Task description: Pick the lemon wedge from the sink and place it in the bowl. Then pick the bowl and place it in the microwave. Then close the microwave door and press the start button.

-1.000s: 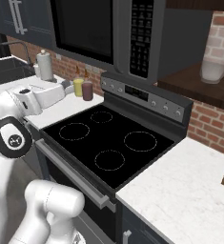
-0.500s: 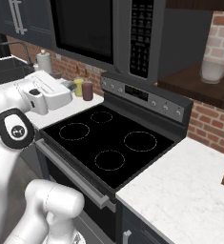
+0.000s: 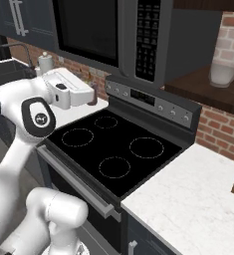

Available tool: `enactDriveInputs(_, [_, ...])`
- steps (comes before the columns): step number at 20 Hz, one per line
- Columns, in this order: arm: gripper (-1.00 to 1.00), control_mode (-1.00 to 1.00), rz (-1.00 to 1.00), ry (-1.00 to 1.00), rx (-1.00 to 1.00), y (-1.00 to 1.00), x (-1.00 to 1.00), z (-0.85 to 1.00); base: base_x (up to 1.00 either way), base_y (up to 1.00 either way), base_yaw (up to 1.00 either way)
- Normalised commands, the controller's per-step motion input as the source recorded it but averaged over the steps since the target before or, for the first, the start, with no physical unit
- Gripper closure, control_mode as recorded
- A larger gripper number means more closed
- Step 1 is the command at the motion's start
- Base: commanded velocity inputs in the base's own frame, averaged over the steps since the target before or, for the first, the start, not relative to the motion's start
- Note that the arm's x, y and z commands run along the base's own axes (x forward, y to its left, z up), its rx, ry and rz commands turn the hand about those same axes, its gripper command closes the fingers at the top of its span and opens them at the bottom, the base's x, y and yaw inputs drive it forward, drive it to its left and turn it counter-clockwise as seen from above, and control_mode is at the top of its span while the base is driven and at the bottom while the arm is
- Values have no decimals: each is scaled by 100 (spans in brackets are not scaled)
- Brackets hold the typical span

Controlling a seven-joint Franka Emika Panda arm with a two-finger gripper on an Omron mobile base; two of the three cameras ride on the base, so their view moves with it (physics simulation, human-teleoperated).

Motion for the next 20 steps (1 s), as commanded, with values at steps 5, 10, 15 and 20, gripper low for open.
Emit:
enactDriveInputs(5, [100, -100, 0, 0, 9, 0, 9, -28, 0, 0, 0])
enactDriveInputs(10, [100, -100, 0, 0, 1, -48, 2, -3, 0, 0, 0])
enactDriveInputs(15, [100, -100, 0, 1, -1, -26, 24, -2, 0, 0, 0])
enactDriveInputs(20, [100, -100, 0, 8, 0, -34, 27, -3, 0, 0, 0])
